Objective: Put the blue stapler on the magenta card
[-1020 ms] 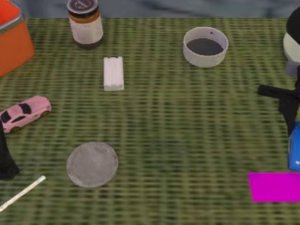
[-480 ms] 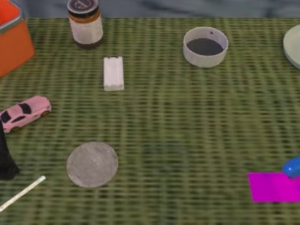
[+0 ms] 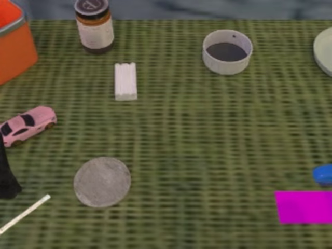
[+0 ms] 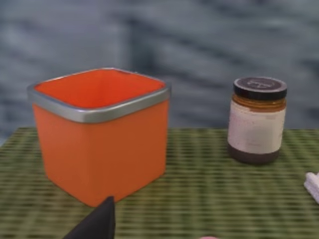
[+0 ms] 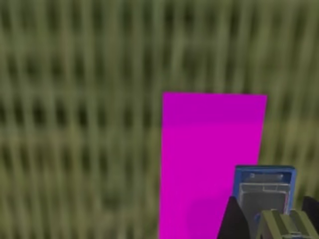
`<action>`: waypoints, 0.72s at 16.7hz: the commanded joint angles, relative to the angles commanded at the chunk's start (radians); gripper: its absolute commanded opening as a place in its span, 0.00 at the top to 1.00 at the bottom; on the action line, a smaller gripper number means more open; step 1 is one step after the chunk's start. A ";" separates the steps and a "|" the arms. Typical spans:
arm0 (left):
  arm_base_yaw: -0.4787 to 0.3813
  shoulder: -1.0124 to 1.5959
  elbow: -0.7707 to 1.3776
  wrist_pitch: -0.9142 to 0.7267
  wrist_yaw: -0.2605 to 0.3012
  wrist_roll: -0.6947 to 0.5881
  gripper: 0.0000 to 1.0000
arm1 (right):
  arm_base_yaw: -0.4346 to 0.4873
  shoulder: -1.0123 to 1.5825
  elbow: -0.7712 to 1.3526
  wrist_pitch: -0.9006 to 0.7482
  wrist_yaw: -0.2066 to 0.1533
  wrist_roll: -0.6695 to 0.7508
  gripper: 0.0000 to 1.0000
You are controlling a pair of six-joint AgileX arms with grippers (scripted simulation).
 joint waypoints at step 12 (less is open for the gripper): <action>0.000 0.000 0.000 0.000 0.000 0.000 0.00 | 0.065 0.122 -0.193 0.325 0.000 0.067 1.00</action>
